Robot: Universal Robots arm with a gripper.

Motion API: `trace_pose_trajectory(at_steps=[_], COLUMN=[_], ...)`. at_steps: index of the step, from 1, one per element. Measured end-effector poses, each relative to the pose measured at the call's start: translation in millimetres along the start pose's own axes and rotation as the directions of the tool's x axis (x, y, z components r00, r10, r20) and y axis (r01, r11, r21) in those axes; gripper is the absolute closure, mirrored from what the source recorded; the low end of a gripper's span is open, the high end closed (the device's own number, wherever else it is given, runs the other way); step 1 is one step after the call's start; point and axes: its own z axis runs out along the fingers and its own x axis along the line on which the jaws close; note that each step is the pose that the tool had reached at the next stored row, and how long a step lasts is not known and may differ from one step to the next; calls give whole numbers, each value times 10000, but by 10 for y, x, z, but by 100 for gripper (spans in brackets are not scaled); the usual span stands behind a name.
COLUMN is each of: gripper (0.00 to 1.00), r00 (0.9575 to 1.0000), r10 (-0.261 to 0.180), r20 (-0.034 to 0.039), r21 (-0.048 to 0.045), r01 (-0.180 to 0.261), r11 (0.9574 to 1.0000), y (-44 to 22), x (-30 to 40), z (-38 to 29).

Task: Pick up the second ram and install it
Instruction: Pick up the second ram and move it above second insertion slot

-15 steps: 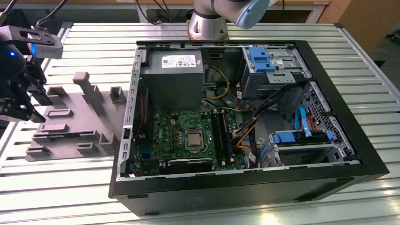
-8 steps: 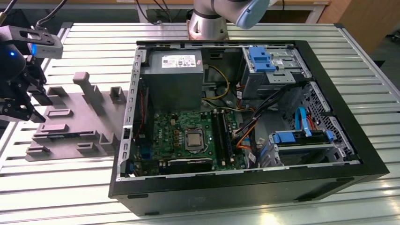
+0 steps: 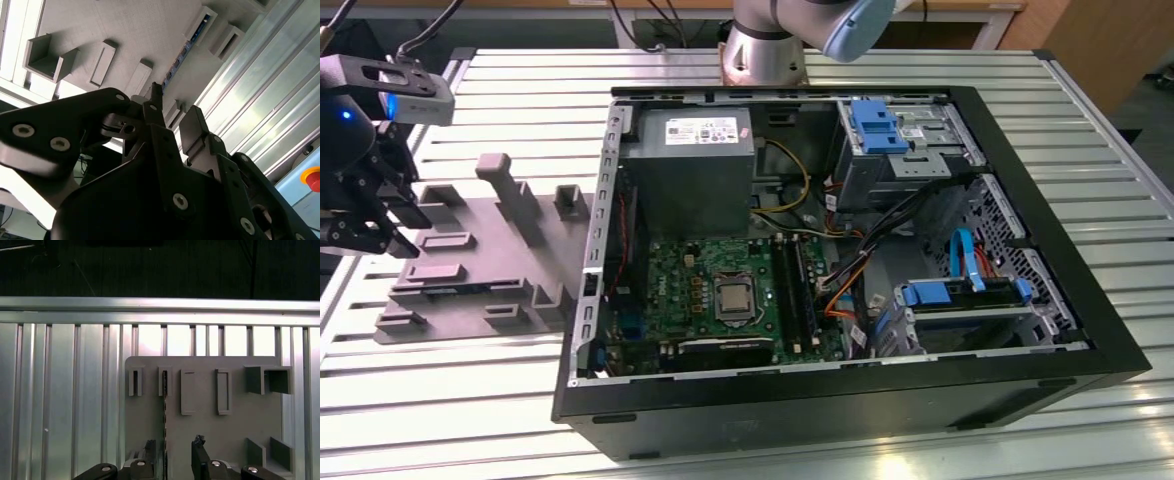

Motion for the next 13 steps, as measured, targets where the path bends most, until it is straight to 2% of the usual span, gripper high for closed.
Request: trace_pose_trajectory(at_steps=[6, 7, 13], gripper=[58, 51, 51], r00=[10000, 10000, 9998], r10=[0, 0, 174], r20=[0, 0, -2], r21=[2, 3, 6], r01=[0, 0, -174], r11=[10000, 10000, 9998], y=[0, 0, 20], x=[0, 0, -2], z=[0, 0, 27])
